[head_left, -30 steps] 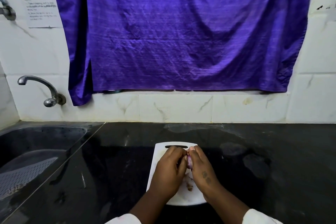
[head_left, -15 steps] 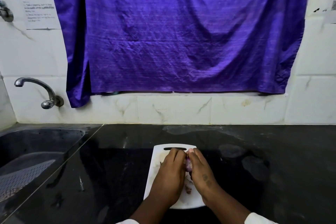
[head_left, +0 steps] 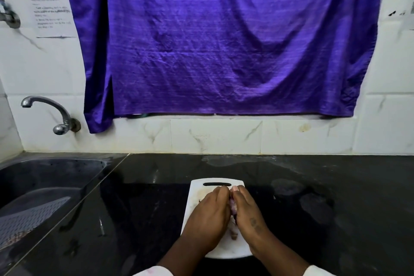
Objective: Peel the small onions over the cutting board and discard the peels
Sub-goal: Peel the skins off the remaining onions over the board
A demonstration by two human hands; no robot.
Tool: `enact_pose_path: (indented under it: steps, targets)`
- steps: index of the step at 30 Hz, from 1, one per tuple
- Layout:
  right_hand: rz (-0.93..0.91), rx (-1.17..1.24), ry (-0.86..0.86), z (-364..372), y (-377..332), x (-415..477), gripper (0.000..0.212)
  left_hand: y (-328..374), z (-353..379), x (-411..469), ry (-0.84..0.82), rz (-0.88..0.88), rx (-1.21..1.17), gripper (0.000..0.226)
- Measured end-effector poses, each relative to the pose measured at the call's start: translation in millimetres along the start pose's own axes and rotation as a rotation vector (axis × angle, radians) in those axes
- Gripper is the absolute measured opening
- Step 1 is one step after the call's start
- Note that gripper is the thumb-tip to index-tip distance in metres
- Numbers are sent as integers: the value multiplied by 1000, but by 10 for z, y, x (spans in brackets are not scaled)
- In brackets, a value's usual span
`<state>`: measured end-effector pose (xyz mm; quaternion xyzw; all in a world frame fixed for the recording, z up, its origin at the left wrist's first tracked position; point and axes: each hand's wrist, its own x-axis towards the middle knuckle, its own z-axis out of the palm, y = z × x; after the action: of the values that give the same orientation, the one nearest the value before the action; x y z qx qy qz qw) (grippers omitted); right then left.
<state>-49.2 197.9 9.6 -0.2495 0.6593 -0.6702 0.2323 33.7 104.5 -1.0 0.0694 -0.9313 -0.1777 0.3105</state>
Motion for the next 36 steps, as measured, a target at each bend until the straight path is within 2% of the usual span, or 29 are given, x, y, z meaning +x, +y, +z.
enact_pose_path:
  steps: [9, 13, 18, 27, 36]
  targets:
    - [4, 12, 7, 42, -57, -60, 30, -7, -1, -5, 40, -64, -32, 5]
    - [20, -14, 0, 36, -110, -71, 29, 14, -8, -9, 109, -108, -178, 16]
    - [-35, -47, -16, -21, -118, -41, 30, 33, -126, 11, 17, -73, -342, 22]
    - [-34, -73, -17, -29, -10, -12, 31, -19, -62, -47, 35, -40, -226, 20]
    - [-26, -51, -20, -29, -46, -48, 26, 48, -95, -10, -72, -76, -76, 19]
